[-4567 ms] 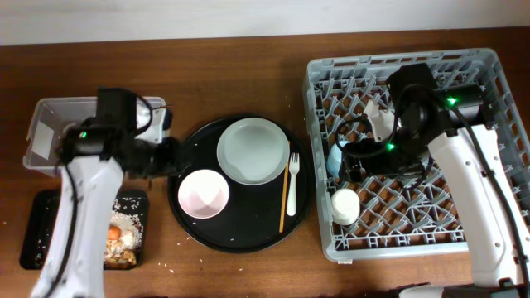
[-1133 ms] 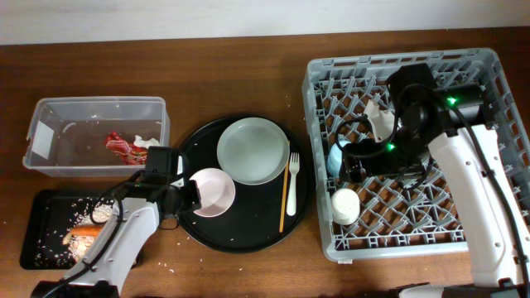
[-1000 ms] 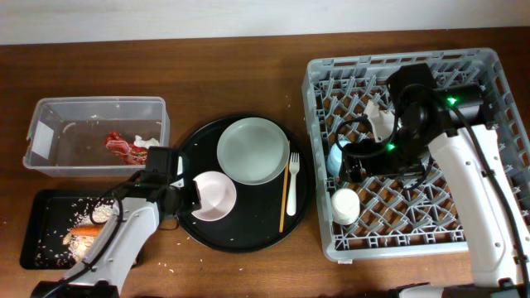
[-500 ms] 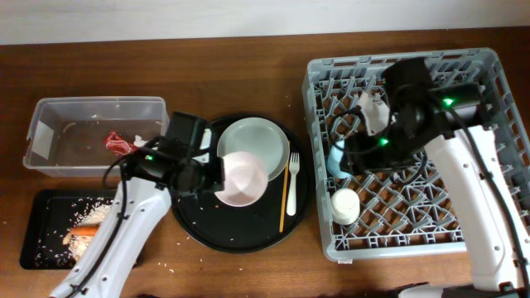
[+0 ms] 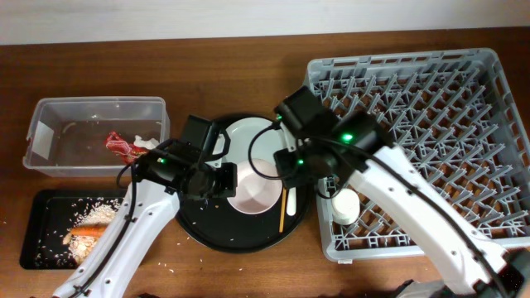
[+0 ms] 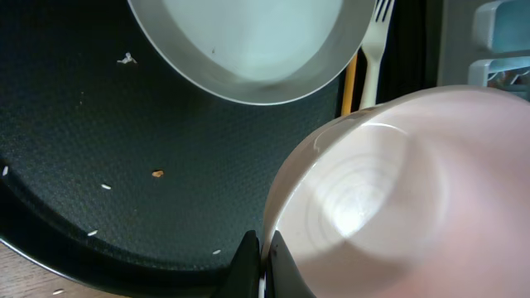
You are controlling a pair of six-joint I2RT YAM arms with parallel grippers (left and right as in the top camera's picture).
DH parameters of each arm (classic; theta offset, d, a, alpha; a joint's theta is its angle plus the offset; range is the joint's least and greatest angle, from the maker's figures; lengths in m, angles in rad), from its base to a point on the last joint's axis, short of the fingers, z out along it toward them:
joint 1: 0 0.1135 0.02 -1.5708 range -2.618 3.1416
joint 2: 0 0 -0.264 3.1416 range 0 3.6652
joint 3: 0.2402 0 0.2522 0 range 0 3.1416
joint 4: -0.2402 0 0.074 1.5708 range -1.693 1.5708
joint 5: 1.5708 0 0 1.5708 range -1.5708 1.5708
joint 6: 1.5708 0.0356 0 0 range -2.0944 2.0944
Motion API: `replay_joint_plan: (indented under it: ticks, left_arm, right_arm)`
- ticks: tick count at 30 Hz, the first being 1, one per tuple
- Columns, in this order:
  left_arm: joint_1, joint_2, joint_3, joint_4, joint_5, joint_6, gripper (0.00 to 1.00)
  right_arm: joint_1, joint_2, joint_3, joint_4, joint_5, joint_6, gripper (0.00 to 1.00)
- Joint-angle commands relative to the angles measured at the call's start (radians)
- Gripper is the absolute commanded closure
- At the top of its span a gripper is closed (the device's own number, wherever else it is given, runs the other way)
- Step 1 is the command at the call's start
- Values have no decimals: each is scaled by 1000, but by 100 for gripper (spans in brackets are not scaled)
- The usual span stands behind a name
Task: Sort waste into correct bins and load items into the dishwasher rack
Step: 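Lift the pink bowl and bring it toward the right gripper, then take the pink bowl with right gripper and carry it to the rack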
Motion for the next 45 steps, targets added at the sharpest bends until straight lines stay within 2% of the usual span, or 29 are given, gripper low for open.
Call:
replay_joint_plan:
  ticks: [1,5,7,9,10,17,19,20,26,28,30,32,39,44,45]
  left_arm:
    - [-2,-11,47,3,19,-9,99]
    - [-2,-11,47,21,16,-9,99]
    - [-2,-11,47,21,15,-9,99]
    - [-2,-11,47,21,8,-9,99]
    - [-2,-11,47,21,8,-9,99]
    - [-2,-11,47,41,8,-9,99]
    - [-2,-11,47,43,8,-9,99]
    - [-2,-11,47,43,8,-9,99]
    - [-2,-11,47,43,8,-9,99]
    - [-2,-11,48,43,8,-9,84]
    - [9,-11,54,42,8,-9,73]
    - [34,-12,74,21,8,-9,67]
    - [98,-12,188,-84,8,26,66]
    - [98,-12,277,-95,8,25,65]
    - [99,-12,294,-93,7,25,62]
  right_arm:
    - [16,49,-29,25,15,46,57]
    - [19,95,-40,47,-11,46,58]
    - [19,97,-46,53,-11,46,65]
    - [19,97,-47,53,-11,46,66]
    - [19,97,-48,52,-11,46,69]
    - [19,98,-71,69,-11,46,70]
    - [19,98,-71,76,-11,46,84]
    - [19,98,-71,79,-11,48,96]
    - [19,98,-71,79,-12,55,96]
    - [18,98,-71,79,-20,55,96]
    - [15,98,-71,79,-39,55,96]
    - [15,98,-71,79,-39,55,96]
    - [11,98,-71,106,-34,101,96]
    - [-135,97,-71,106,-35,116,96]
    - [-173,97,-71,111,-35,89,96]
